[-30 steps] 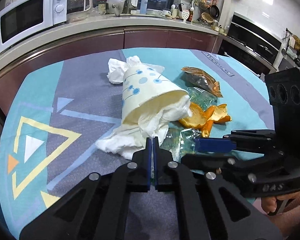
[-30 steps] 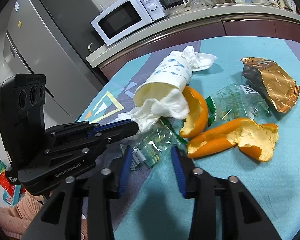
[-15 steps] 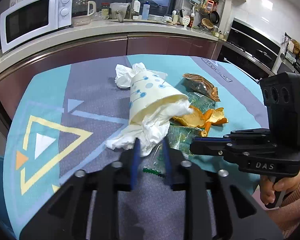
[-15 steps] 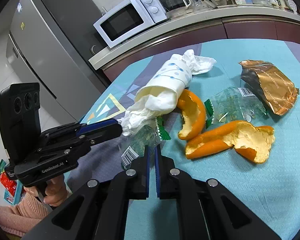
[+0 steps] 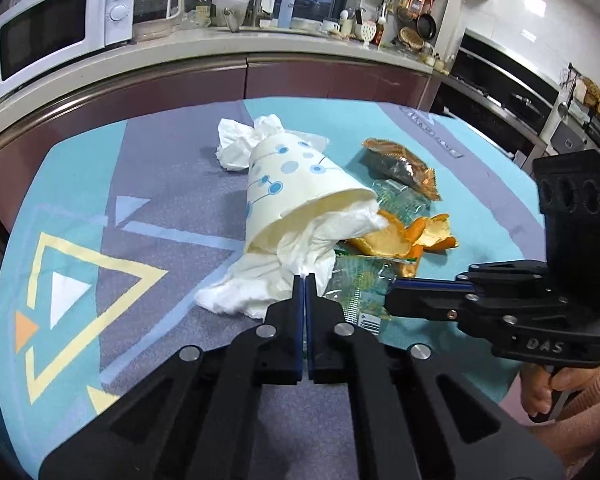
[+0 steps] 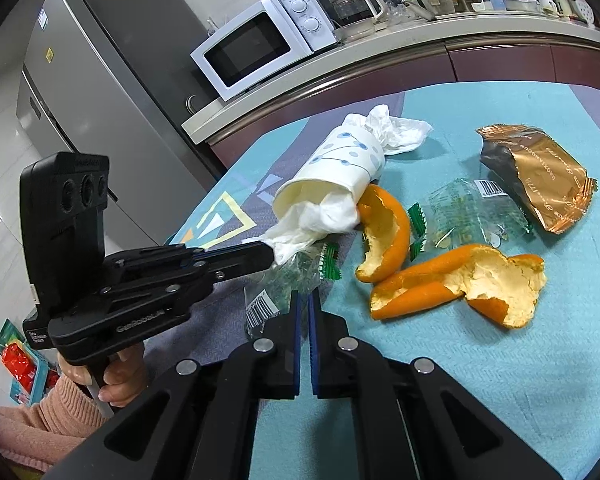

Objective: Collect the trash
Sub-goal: 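Grasp the tissue with left tool while right tool grasps the green wrapper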

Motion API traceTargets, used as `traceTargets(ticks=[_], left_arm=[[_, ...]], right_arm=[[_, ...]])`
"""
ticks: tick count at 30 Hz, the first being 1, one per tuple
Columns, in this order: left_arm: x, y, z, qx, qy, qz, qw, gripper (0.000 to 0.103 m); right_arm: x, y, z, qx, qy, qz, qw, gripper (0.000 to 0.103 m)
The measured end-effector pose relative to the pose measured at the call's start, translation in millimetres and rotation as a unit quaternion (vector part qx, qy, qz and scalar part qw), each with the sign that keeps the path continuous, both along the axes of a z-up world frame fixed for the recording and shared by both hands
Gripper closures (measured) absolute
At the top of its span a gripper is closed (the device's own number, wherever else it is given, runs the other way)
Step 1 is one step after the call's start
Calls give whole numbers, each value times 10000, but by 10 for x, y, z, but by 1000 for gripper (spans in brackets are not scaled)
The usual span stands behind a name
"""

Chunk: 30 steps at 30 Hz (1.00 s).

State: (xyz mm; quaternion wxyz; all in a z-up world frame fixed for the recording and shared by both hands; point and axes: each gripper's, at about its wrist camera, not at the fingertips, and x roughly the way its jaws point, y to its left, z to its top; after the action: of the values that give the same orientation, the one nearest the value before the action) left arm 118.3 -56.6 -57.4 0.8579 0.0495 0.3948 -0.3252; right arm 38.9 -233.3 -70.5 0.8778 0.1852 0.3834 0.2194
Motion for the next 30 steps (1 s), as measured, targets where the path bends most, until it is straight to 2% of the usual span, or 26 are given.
traceTargets(ticks=[16, 30], left_arm=[[-320, 588, 277, -585, -140, 428, 9973, 102], [-590, 1216, 495, -740, -411, 1036, 9910, 102]], right_arm=[[-104, 14, 211, 152, -252, 149, 9995, 101], [-111, 272, 366, 228, -456, 469, 9976, 101]])
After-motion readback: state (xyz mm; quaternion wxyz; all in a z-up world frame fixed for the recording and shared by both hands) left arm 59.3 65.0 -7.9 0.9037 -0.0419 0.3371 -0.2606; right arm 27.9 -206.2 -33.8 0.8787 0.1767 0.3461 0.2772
